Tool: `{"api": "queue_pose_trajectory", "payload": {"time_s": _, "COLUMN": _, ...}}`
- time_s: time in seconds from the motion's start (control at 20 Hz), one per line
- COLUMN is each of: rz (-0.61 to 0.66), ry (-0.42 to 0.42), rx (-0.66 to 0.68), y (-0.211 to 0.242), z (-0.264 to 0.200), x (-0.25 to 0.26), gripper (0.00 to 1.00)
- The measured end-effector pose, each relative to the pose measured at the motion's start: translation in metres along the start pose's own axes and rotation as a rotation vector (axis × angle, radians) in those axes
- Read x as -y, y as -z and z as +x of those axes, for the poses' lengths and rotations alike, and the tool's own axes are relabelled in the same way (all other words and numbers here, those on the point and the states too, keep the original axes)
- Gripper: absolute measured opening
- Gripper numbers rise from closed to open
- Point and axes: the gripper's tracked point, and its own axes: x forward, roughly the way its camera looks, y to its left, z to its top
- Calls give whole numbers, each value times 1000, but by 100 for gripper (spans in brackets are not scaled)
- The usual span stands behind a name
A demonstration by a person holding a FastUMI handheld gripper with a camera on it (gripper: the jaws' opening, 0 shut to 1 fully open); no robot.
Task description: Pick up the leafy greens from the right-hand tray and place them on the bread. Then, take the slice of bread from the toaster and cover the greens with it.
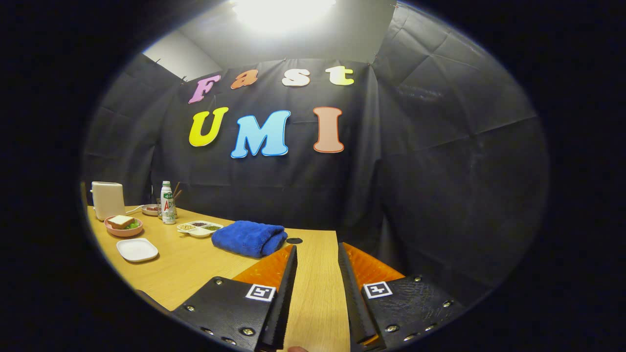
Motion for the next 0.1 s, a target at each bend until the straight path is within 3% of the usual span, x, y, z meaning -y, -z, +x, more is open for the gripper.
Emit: {"api": "queue_pose_trajectory", "payload": {"time_s": 0.1, "rz": -16, "ry": 7, "rx": 14, "y": 0, "z": 6, "x": 10, "gripper": 51}}
